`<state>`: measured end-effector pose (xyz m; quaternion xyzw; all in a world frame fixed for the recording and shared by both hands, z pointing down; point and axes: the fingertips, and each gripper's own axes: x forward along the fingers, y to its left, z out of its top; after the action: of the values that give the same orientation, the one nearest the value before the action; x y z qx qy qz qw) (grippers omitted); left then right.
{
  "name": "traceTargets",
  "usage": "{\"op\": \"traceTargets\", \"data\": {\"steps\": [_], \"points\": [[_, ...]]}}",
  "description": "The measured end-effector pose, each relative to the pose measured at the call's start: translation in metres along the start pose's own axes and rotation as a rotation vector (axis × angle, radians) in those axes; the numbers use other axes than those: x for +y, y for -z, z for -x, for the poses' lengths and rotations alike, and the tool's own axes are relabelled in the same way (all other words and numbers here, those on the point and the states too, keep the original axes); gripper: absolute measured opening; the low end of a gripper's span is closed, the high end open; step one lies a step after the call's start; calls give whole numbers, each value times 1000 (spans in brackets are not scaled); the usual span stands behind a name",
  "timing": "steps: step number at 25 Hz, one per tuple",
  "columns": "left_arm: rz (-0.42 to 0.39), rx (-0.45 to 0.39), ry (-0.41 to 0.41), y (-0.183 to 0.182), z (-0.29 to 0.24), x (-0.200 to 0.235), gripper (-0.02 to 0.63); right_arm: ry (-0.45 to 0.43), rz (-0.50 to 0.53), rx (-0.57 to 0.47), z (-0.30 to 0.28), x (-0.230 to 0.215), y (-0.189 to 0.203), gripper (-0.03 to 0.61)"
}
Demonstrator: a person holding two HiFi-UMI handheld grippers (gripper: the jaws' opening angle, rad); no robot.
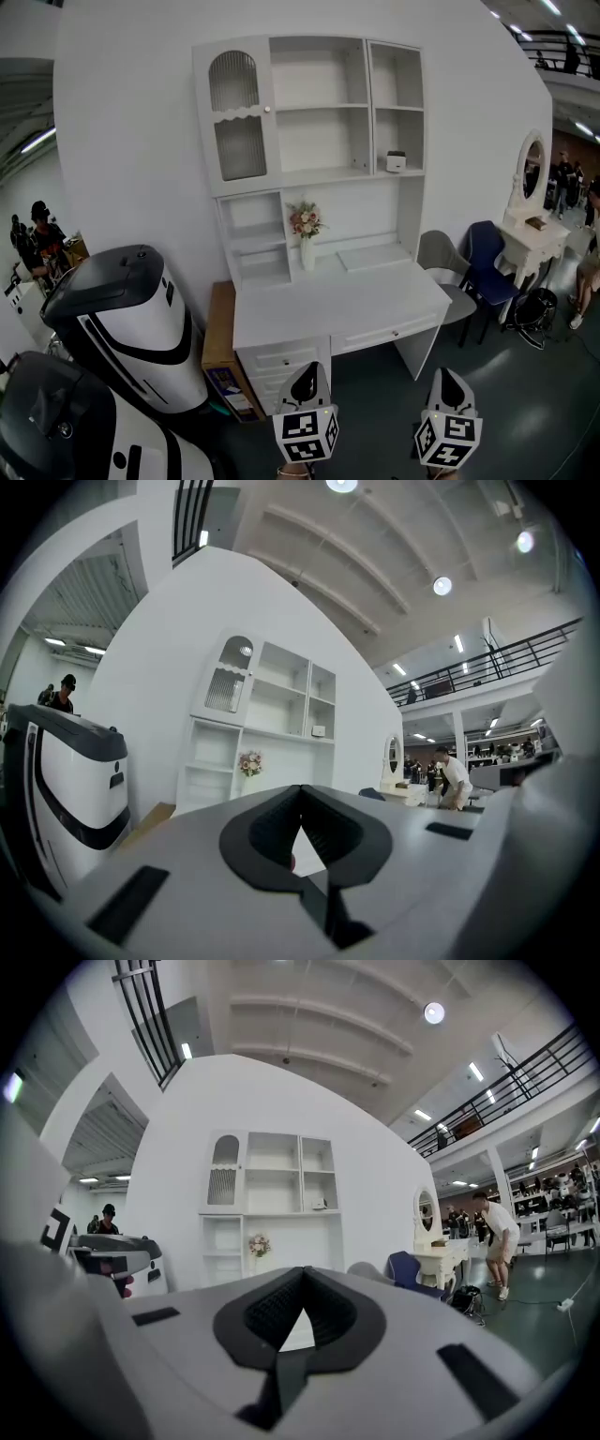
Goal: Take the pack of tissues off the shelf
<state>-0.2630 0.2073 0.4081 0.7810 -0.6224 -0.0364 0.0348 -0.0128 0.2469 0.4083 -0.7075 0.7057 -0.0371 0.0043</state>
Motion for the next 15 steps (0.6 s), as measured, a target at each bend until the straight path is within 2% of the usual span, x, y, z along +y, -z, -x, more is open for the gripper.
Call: {"op": "traceTargets", "data": {"steps": [4,7,8,9,10,15], "points": [[16,9,14,4,-2,-6,17,13,-6,16,0,-6,3,8],[36,19,70,4,-4,-14,22,17,-12,17,0,-8,3,8],[41,21,88,3,-4,-17,40,17,-13,17,1,-8,3,8],[42,23,100,2,-5,-19,94,17,-14,17,1,-8,3,8],[39,26,107,2,-6,-20,121,17,-15,18,2,-9,3,8],[13,38,142,3,-7,-26,168,24,-29,23,5,-11,7,8]]}}
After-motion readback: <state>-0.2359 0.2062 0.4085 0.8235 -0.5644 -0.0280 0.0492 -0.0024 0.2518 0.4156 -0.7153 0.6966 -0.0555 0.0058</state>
